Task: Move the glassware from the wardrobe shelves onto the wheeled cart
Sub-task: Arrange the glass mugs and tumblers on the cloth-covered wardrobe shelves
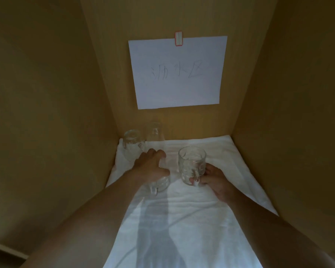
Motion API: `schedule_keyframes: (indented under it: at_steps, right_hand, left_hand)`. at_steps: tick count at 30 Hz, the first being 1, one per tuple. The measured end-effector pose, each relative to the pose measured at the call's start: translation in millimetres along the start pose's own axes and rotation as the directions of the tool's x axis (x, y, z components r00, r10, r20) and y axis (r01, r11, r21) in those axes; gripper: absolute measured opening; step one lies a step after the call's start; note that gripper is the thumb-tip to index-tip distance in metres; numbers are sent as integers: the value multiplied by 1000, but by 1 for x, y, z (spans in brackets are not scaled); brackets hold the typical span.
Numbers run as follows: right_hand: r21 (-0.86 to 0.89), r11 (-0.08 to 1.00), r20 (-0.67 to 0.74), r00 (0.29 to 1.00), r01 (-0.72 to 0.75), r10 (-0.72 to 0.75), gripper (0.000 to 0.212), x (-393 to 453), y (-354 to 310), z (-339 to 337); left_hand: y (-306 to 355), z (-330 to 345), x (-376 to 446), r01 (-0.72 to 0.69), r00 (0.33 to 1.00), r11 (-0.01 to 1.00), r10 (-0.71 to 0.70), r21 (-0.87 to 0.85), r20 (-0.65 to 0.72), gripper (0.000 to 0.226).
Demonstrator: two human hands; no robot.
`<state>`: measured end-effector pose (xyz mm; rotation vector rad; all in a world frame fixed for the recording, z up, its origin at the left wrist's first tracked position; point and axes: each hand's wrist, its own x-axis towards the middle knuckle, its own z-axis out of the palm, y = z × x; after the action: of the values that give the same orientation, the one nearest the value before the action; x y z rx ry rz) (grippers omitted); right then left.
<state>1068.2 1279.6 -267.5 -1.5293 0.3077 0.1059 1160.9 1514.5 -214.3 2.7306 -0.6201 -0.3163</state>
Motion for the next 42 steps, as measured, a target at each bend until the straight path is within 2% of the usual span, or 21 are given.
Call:
schedule_keyframes:
  at_steps: [2, 4, 5, 7, 9, 10, 11, 13, 14, 15, 17, 18, 19, 20, 22, 24, 26, 28, 32, 39, 42]
  right_hand:
    - [-13, 999, -51, 998, -34, 33, 69, 2, -12, 1]
    - [-30, 998, -93, 994, -60, 57, 79, 5, -29, -2]
    - [-101, 993, -119, 992, -61, 49, 84, 7, -40, -4]
    - [-409, 912, -167, 985, -32, -40, 92, 13, -63, -8]
    - [-724, 688, -117, 976, 43, -184, 95, 15, -83, -6]
    - [-844, 527, -50, 966, 95, -253, 93, 15, -89, -4]
    - [-936, 318, 42, 947, 148, -318, 90, 14, -93, -1]
    - [-962, -150, 267, 886, 226, -379, 83, 12, -91, 7]
    - [-915, -320, 356, 860, 243, -366, 78, 11, -86, 13]
    - [-868, -430, 409, 850, 249, -333, 72, 9, -78, 18]
    - [-824, -515, 414, 873, 237, -260, 70, 8, -60, 22]
    - [-830, -506, 392, 890, 234, -231, 75, 9, -54, 21]
    - [-858, -450, 370, 905, 248, -207, 82, 10, -51, 18]
    - [-902, -337, 346, 919, 271, -188, 89, 12, -51, 15]
    - [-964, 4, 259, 946, 265, -194, 96, 17, -55, 11]
    - [-932, 318, 100, 965, 176, -242, 99, 23, -54, 7]
    - [-840, 524, -3, 965, 139, -261, 97, 27, -46, 5]
    - [-806, 571, -9, 962, 155, -274, 96, 29, -39, 4]
    - [-818, 555, 9, 968, 151, -250, 95, 32, -40, -2]
    - [-817, 577, -177, 946, 14, -273, 100, 34, -42, -32]
    - [-819, 574, -192, 942, 1, -275, 100, 37, -39, -34]
  left_hand:
    - [-3, 6, -1, 32, 999, 999, -31, 20, -37, 67]
    - [-1, 9, 1, 23, 999, 999, -21, 32, -44, 68]
    - [1, 8, 2, 18, 999, 1000, -17, 21, -37, 68]
    - [0, 7, 3, 19, 999, 1000, -19, 12, -35, 68]
    - [-1, 8, 3, 25, 999, 1000, -24, 14, -42, 65]
    - [-1, 9, 3, 25, 999, 1000, -24, 16, -41, 65]
    - [0, 9, 3, 24, 999, 1000, -23, 17, -38, 64]
    - [0, 8, 4, 25, 999, 1000, -25, 9, -31, 64]
    - [0, 8, 4, 28, 999, 1000, -28, 3, -28, 64]
    - [-1, 8, 4, 31, 999, 1000, -31, -3, -26, 64]
    - [-2, 8, 4, 30, 999, 1000, -30, -5, -23, 65]
    - [-2, 8, 4, 28, 999, 1000, -28, 0, -20, 66]
    - [-2, 8, 5, 26, 1000, 1000, -26, 3, -12, 67]
    - [-2, 6, 6, 25, 1000, 1000, -25, 2, 3, 69]
    - [-5, 1, 10, 24, 996, 1000, -24, 0, 87, 77]
    - [-6, -9, 14, 21, 981, 999, -14, -31, 195, 87]
    - [-7, -16, 19, 14, 981, 993, 10, -120, 195, 89]
    - [-5, -18, 23, -6, 994, 982, 26, -189, 103, 87]
    - [8, -13, 32, -61, 998, 978, 57, -197, -28, 97]
    - [35, -7, 56, -165, 979, 980, 149, -113, -139, 96]
    - [43, -4, 69, -185, 968, 978, 164, -99, -189, 90]
